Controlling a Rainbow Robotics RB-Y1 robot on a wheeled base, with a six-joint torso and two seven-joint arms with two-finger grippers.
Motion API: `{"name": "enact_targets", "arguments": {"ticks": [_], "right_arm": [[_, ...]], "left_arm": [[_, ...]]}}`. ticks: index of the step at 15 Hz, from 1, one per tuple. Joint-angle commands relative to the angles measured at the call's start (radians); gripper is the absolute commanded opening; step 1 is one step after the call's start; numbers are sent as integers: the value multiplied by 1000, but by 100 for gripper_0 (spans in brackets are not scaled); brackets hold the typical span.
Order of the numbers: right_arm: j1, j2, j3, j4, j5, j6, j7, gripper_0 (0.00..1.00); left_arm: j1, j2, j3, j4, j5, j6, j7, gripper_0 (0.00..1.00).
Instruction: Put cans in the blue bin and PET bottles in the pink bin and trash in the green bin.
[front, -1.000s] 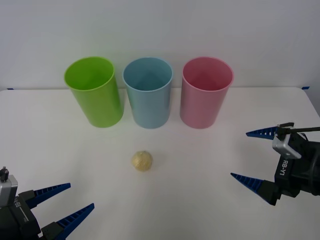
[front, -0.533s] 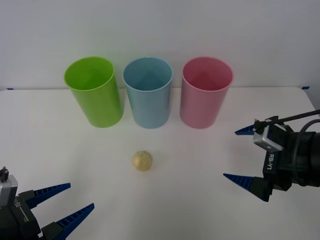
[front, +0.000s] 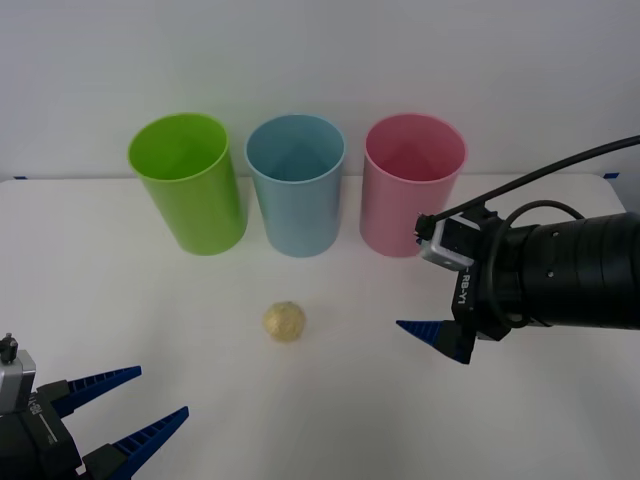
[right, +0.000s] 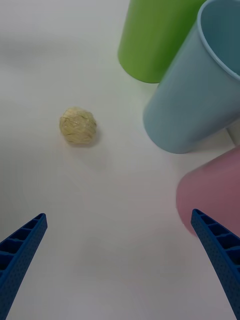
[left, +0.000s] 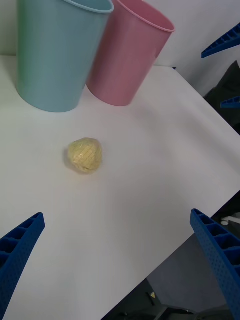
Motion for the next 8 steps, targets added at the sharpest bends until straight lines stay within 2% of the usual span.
{"name": "enact_targets", "arguments": {"ticks": [1,3,8], "right_arm": [[-92,-26,112,43,11,-1,-109,100],[-154,-20,183,87,26,0,-168,100],[-252,8,279,213,49,-1,-187,100]], "left_arm": [[0,0,0,0,0,0,0,100],[0,0,0,0,0,0,0,100],[0,0,0,0,0,0,0,100]]}}
